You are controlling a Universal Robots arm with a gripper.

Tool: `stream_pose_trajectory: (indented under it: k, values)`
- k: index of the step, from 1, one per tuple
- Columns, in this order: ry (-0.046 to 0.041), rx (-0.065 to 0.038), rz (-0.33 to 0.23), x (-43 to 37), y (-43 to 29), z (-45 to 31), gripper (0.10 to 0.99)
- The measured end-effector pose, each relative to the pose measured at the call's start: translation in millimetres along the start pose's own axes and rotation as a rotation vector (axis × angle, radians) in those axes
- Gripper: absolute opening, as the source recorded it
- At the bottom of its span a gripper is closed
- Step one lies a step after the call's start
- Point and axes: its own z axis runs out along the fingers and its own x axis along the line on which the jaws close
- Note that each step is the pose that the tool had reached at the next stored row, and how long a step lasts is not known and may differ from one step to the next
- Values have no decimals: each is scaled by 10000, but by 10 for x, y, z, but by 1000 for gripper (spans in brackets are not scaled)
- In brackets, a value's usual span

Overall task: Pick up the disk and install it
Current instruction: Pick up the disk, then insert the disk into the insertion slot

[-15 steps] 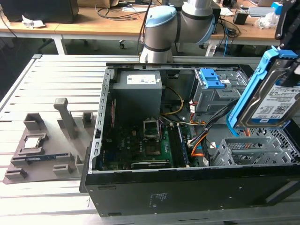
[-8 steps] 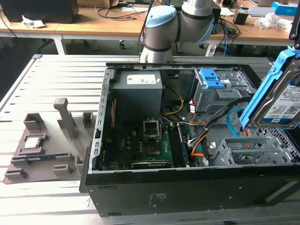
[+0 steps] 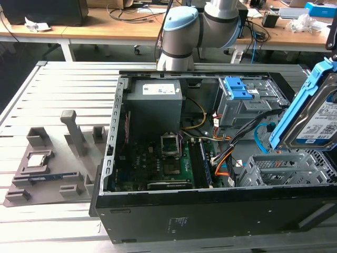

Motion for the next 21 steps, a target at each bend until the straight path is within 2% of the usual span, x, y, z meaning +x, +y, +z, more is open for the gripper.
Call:
stream_pose_trajectory:
  k: [7, 16, 17, 18, 21]
  values:
    - [-172, -3, -7, 182, 78, 34, 369]
    - [-172, -3, -6, 186, 81, 35, 369]
    - [-293, -5, -12, 186, 101, 41, 369]
    - [-337, -5, -13, 185, 106, 49, 369]
    - [-356, -6, -16, 184, 109, 92, 369]
